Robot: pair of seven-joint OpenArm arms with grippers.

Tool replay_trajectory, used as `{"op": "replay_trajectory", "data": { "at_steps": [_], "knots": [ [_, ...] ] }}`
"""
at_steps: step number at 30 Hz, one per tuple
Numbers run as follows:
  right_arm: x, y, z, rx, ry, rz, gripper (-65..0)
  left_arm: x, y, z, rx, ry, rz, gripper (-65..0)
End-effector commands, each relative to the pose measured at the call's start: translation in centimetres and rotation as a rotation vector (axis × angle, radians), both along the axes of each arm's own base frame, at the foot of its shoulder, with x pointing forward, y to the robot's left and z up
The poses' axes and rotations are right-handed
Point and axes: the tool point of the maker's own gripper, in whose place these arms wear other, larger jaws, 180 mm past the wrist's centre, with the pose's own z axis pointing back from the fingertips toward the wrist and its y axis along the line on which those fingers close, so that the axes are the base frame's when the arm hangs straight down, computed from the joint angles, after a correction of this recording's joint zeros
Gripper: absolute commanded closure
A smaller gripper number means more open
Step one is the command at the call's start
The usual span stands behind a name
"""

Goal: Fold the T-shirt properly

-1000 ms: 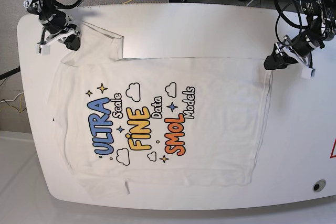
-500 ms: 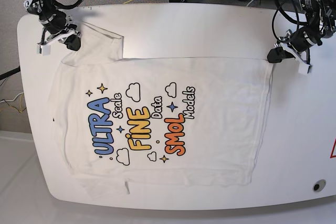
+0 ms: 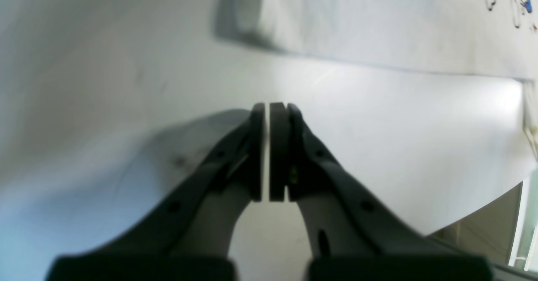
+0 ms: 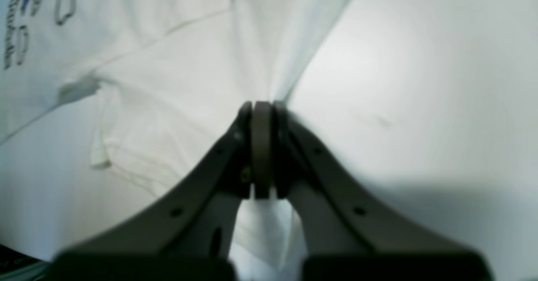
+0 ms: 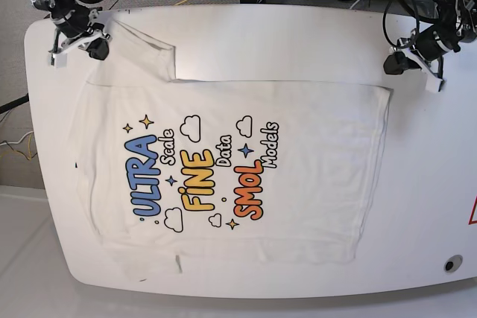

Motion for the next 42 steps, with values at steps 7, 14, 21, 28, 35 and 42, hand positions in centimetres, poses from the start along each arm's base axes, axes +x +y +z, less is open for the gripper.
{"op": "replay_trajectory", "data": {
  "at_steps": [7,14,21,28,35,42],
  "knots": [
    [-0.6,-1.2,3.0,-0.064,-0.059,0.02,0.0,-1.4,1.5,1.1,0.014,-0.041,0.014,0.0],
    [-0.8,-1.3,3.5,-0.049,-0.074,0.005,0.0,-2.9,1.8,1.3,0.024,-0.034,0.026,0.0],
    [-0.6,-1.6,4.5,-0.04,-0.107,-0.013,0.0,-4.1,1.9,1.9,0.046,-0.036,0.028,0.0],
    [-0.5,-2.1,4.9,-0.075,-0.107,-0.006,0.0,-5.0,2.2,1.9,0.06,-0.026,0.029,0.0],
    [-0.2,-2.0,5.0,-0.082,-0.111,-0.001,0.0,-4.8,2.0,1.9,0.055,-0.03,0.028,0.0],
    [-0.2,-2.0,4.8,-0.075,-0.108,-0.005,0.0,-4.8,0.8,1.5,0.056,-0.002,-0.03,-0.3]
  ]
}}
